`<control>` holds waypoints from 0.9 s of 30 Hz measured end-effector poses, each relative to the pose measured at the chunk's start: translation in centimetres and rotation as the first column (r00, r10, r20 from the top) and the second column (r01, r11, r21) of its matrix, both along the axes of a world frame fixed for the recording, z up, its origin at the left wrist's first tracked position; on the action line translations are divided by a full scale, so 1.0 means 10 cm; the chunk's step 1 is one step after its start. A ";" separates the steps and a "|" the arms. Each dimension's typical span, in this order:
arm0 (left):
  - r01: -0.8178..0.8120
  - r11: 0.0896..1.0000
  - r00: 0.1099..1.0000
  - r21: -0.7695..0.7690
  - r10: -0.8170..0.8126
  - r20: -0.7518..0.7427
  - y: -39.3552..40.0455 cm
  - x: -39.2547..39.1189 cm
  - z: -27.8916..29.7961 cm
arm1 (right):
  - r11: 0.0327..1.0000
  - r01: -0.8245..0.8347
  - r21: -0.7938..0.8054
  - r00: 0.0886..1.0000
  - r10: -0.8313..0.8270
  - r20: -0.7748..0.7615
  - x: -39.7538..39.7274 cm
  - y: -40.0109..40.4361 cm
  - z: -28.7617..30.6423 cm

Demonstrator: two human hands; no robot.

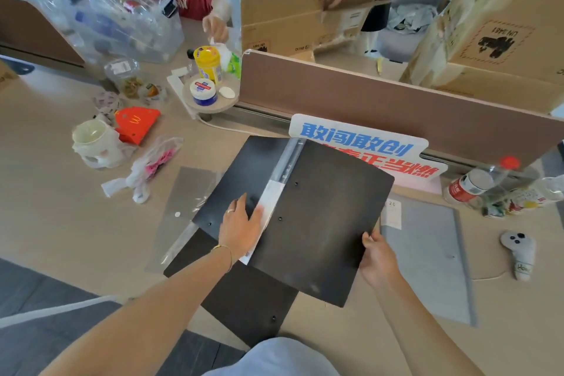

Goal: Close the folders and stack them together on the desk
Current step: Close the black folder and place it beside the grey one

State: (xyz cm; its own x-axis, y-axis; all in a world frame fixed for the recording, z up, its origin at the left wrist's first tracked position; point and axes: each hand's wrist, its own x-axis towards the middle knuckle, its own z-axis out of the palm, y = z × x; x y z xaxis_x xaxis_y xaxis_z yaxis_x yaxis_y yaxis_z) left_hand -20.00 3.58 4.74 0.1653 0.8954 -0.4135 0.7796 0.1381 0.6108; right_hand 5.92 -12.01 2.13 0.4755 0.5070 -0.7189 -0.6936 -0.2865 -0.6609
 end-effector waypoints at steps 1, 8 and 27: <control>-0.007 1.000 0.997 -0.011 0.008 0.073 0.00 0.08 0.04 | 1.000 0.006 0.015 1.000 -0.005 -0.008 0.03 -0.01 0.02; 0.050 0.989 0.946 -0.136 -0.003 0.325 -0.20 0.45 0.40 | 0.995 0.010 0.099 1.000 -0.011 0.004 0.17 -0.06 0.18; -0.079 0.987 0.933 0.137 0.025 0.360 -0.25 0.57 1.13 | 0.944 -0.081 0.320 0.996 0.084 0.006 0.08 0.24 0.66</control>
State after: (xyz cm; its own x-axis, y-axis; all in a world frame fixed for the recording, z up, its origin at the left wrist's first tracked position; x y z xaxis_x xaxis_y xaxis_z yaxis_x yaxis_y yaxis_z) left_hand -14.33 1.10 16.00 0.2287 0.9529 -0.1994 0.5010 0.0604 0.8633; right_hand 6.67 -9.59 8.75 0.4172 0.7481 -0.5161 -0.6822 -0.1175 -0.7217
